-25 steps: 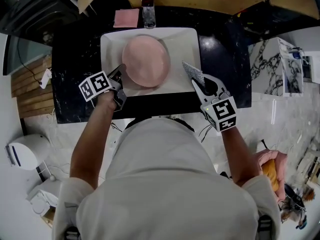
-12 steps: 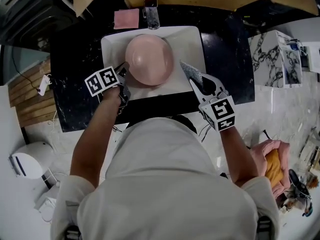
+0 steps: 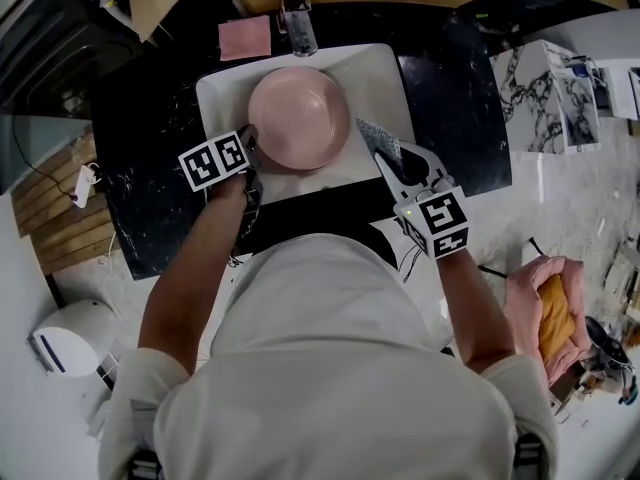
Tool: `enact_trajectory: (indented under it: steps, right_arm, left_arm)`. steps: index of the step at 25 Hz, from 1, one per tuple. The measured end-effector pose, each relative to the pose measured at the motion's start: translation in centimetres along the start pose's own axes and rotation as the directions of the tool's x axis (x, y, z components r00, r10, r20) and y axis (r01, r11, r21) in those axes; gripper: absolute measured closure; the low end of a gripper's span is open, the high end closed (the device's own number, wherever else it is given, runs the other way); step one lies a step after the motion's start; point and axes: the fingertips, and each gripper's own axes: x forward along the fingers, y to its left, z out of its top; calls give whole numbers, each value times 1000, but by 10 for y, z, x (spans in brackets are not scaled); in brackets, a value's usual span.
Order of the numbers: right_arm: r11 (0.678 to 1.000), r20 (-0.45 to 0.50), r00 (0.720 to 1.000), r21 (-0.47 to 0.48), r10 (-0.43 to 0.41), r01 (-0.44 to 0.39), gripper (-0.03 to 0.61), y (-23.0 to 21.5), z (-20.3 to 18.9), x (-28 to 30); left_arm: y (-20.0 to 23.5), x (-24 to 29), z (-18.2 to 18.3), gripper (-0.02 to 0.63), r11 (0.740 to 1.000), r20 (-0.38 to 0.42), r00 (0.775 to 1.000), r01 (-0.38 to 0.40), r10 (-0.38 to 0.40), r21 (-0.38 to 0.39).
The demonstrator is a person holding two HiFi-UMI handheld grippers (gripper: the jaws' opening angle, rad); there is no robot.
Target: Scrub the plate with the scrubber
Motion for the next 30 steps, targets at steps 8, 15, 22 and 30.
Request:
enact_trajectory:
  steps: [8,15,22,30]
  right_arm:
    - [999,-11,999,29,-36,37,499,5,3,-5]
    - [997,-17,999,52,-51,52,499,9,-3,-15]
    - [999,13,999,43,-31,31,499,15,-9,-28]
    - [999,91,995,36,30,-34,499,13,-20,-67]
  left_arm:
    - [11,8,-4,587,990,-39,993,-104,108,98]
    - [12,7,-1,568,981,-12,990,-140,143,133]
    - [-1,-10,6,537,973,62,987,-157,149,167]
    - [-51,-55,-10,537,953,210,974,-139,84,267]
